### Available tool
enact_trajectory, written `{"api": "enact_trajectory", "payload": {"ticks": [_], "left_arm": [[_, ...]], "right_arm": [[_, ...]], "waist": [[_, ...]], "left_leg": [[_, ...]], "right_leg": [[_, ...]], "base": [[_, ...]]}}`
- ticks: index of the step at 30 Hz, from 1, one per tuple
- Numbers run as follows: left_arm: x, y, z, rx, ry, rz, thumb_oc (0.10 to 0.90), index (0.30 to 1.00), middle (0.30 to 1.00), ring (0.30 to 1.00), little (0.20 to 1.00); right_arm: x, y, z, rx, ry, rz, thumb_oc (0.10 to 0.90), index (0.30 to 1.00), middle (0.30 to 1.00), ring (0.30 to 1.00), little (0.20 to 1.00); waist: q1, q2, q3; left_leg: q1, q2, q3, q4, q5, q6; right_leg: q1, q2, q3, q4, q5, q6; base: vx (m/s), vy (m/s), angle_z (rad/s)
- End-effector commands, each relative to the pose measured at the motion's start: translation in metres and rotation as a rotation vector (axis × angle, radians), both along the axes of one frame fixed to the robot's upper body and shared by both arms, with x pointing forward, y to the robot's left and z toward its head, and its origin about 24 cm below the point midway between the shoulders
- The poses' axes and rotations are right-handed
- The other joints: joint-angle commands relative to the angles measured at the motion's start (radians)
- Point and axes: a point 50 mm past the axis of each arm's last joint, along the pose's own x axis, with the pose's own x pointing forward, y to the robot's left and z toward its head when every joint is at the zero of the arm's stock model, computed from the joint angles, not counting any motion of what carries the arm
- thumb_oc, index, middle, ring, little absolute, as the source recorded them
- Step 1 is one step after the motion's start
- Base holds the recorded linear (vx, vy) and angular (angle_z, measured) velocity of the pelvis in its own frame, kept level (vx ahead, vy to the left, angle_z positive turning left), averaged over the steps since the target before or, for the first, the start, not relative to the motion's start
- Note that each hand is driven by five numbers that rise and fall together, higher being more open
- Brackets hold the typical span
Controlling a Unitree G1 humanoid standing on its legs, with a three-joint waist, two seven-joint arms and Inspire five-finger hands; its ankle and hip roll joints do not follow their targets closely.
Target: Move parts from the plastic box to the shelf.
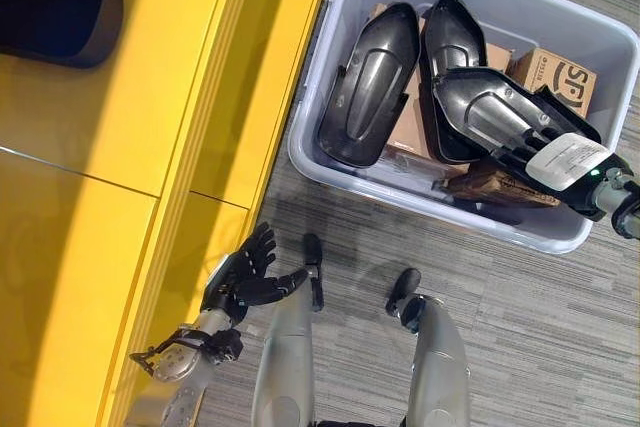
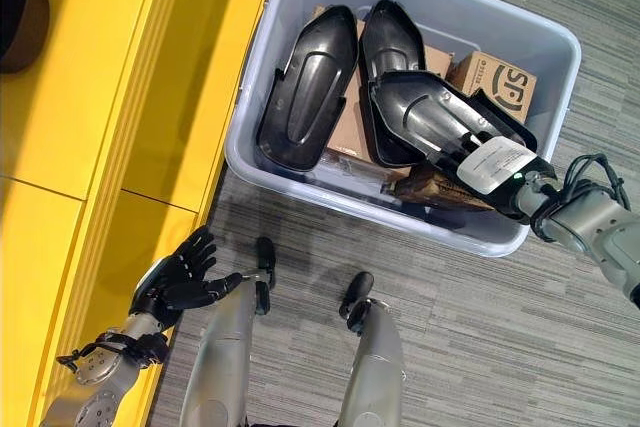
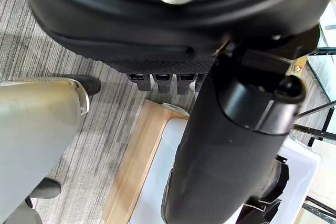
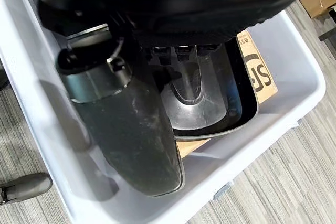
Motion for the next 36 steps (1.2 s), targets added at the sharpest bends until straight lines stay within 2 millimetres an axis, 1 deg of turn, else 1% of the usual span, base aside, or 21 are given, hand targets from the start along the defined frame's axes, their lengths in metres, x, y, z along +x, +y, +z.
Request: {"api": "enact_trajectory", "payload": {"ticks": [1,8,10,17,24,27,30,32,33,34,35,36], "left_arm": [[-0.005,-0.005,0.023,-0.037,-0.125,-0.026,0.900,1.000,1.000,1.000,1.000],[-0.005,-0.004,0.025,-0.035,-0.132,-0.023,0.900,1.000,1.000,1.000,1.000],[-0.005,-0.004,0.025,-0.035,-0.132,-0.023,0.900,1.000,1.000,1.000,1.000],[-0.007,-0.003,0.027,-0.036,-0.142,-0.016,0.900,1.000,1.000,1.000,1.000],[-0.006,-0.004,0.028,-0.033,-0.143,-0.022,0.900,1.000,1.000,1.000,1.000],[-0.005,-0.005,0.028,-0.034,-0.142,-0.021,0.900,1.000,1.000,1.000,1.000],[-0.005,-0.007,0.027,-0.038,-0.142,-0.026,0.900,1.000,1.000,1.000,1.000],[-0.005,-0.007,0.027,-0.040,-0.143,-0.026,0.900,1.000,1.000,1.000,1.000],[-0.004,-0.008,0.027,-0.044,-0.143,-0.028,0.900,1.000,1.000,1.000,1.000],[-0.004,-0.008,0.027,-0.044,-0.143,-0.028,0.900,1.000,1.000,1.000,1.000],[-0.004,-0.008,0.026,-0.049,-0.141,-0.031,0.900,1.000,1.000,1.000,1.000],[-0.004,-0.008,0.026,-0.049,-0.141,-0.031,0.900,1.000,1.000,1.000,1.000]], "right_arm": [[-0.005,-0.016,0.048,-0.005,-0.157,-0.066,0.900,1.000,1.000,1.000,1.000],[-0.006,-0.021,0.045,0.004,-0.156,-0.089,0.900,1.000,1.000,1.000,1.000],[-0.005,-0.026,0.045,-0.002,-0.161,-0.113,0.900,1.000,1.000,1.000,1.000],[-0.002,-0.038,0.052,-0.010,-0.203,-0.169,0.900,1.000,1.000,1.000,1.000],[0.006,-0.038,0.056,-0.015,-0.223,-0.183,0.900,1.000,1.000,1.000,1.000],[0.011,-0.034,0.054,-0.009,-0.221,-0.177,0.900,1.000,1.000,1.000,1.000],[0.015,-0.024,0.053,0.002,-0.213,-0.144,0.900,1.000,1.000,1.000,1.000],[0.016,-0.022,0.053,0.003,-0.209,-0.138,0.900,1.000,1.000,1.000,1.000],[0.018,-0.017,0.053,0.015,-0.207,-0.116,0.900,1.000,1.000,1.000,1.000],[0.018,-0.017,0.053,0.015,-0.207,-0.116,0.900,1.000,1.000,1.000,1.000],[0.020,-0.009,0.053,0.034,-0.205,-0.089,0.900,1.000,1.000,1.000,1.000],[0.020,-0.009,0.054,0.034,-0.205,-0.090,0.900,1.000,1.000,1.000,1.000]], "waist": [[0.004,0.012,-0.009],[0.008,0.013,-0.009],[0.011,0.016,-0.009],[0.018,0.030,-0.009],[0.024,0.047,-0.009],[0.027,0.054,-0.009],[0.030,0.057,-0.009],[0.030,0.059,-0.009],[0.031,0.059,-0.009],[0.031,0.059,-0.009],[0.032,0.060,-0.009],[0.032,0.060,-0.009]], "left_leg": [[0.034,0.075,-0.112,0.088,-0.146,-0.089],[0.013,0.073,-0.111,0.107,-0.150,-0.086],[0.002,0.072,-0.111,0.111,-0.151,-0.086],[-0.025,0.067,-0.115,0.113,-0.144,-0.086],[-0.053,0.064,-0.116,0.121,-0.143,-0.084],[-0.063,0.063,-0.117,0.125,-0.142,-0.083],[-0.070,0.063,-0.120,0.128,-0.142,-0.082],[-0.069,0.062,-0.122,0.129,-0.142,-0.081],[-0.069,0.061,-0.121,0.129,-0.142,-0.081],[-0.069,0.061,-0.121,0.129,-0.142,-0.081],[-0.069,0.061,-0.123,0.130,-0.142,-0.080],[-0.069,0.060,-0.123,0.130,-0.142,-0.080]], "right_leg": [[0.026,-0.016,0.038,-0.037,0.034,0.065],[0.002,-0.021,0.046,-0.020,0.032,0.065],[-0.008,-0.022,0.047,-0.014,0.031,0.065],[-0.039,-0.025,0.047,0.002,0.026,0.061],[-0.072,-0.030,0.051,0.020,0.022,0.063],[-0.083,-0.031,0.052,0.027,0.021,0.063],[-0.089,-0.031,0.049,0.033,0.019,0.062],[-0.090,-0.032,0.049,0.038,0.017,0.061],[-0.090,-0.032,0.049,0.038,0.016,0.061],[-0.090,-0.032,0.049,0.039,0.016,0.061],[-0.089,-0.033,0.048,0.043,0.015,0.060],[-0.089,-0.033,0.048,0.043,0.014,0.060]], "base": [[0.00,0.000,0.00],[0.00,0.000,0.00],[0.00,0.000,0.00],[0.00,0.000,0.00],[0.00,0.000,0.00],[0.00,0.000,0.00],[0.00,0.000,0.00],[0.00,0.000,0.00],[0.00,0.000,0.00],[0.00,0.000,0.00],[0.00,0.000,0.00],[0.00,0.000,0.00]]}}
